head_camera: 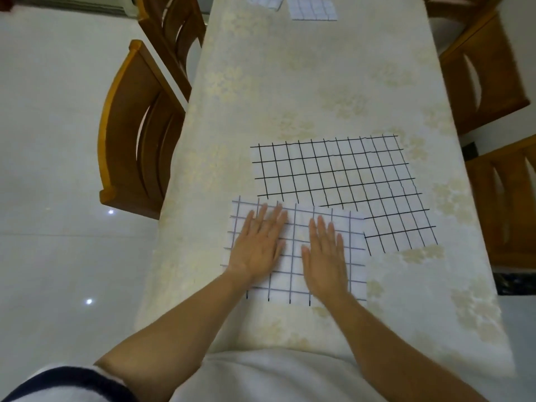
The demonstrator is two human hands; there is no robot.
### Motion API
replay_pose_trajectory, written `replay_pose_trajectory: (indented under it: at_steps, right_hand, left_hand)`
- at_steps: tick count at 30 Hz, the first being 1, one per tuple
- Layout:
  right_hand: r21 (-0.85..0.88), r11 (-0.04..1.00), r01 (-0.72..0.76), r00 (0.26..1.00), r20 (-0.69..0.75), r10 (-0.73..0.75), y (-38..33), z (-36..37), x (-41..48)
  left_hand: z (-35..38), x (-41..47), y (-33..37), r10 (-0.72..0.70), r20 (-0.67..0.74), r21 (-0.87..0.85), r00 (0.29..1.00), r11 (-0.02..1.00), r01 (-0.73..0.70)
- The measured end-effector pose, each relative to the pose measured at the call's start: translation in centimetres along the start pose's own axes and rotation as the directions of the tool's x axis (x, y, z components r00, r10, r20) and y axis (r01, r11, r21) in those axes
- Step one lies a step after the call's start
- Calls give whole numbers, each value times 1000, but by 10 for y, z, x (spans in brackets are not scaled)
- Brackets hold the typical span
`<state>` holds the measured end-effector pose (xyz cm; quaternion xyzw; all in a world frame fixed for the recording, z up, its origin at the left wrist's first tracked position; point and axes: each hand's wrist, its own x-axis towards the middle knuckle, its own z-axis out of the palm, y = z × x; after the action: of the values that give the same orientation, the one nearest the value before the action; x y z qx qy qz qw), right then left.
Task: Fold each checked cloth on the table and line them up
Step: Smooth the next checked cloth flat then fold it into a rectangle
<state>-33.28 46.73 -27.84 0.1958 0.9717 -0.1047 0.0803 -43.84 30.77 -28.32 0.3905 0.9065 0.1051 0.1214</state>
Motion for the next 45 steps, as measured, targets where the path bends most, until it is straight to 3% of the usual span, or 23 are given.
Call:
replay_pose_trajectory:
  at_steps: [6, 11, 16, 19, 23, 25, 30, 34, 39, 41, 43, 45]
  right_hand:
    - [-56, 998, 9, 996, 93, -4, 13, 23, -55]
    - [-51, 950, -309, 944, 107, 312, 77, 0, -58]
    - [226, 824, -520, 848, 17, 530, 84, -25, -52]
    - [370, 747, -553, 819, 74, 569, 76, -27, -50]
    - [567, 524, -636, 732, 226, 643, 76, -31, -45]
    - [595, 436, -675, 689, 297, 661, 81, -37, -43]
    - [578, 383, -720, 674, 454, 583, 92, -39, -47]
    - [621, 393, -678, 696, 372, 614, 92, -44, -50]
    - [734, 90, -673, 651, 530, 543, 91, -55, -50]
    - [747, 20, -664, 644, 559, 522, 91, -57, -51]
    - [759, 43, -650, 657, 532, 534, 92, -59, -53]
    - [755, 162, -636, 685, 455, 569, 94, -60, -54]
  left_hand:
    - [27, -45, 3, -62, 120, 60, 991, 997, 55]
    - [16, -49, -8, -32, 127, 45, 991, 999, 27]
    - [2, -37, 3, 39, 100, 9, 994, 999, -41]
    - [-11, -21, 13, 77, 208, -32, 975, 997, -72]
    - [-23, 7, 23, 25, 320, -13, 947, 1000, -21]
    - [-27, 18, 29, 0, 371, 75, 929, 997, -30]
    - [-29, 34, 30, -66, 486, 113, 871, 994, 13]
    - [-30, 37, 30, -41, 442, 127, 896, 992, -18]
    - [-26, 41, 27, -35, 432, 84, 901, 997, -1]
    - [-24, 43, 26, -46, 445, 77, 894, 997, 13]
    - [-23, 43, 29, -55, 451, 86, 891, 996, 18]
    - [-22, 43, 31, -62, 456, 103, 888, 995, 17]
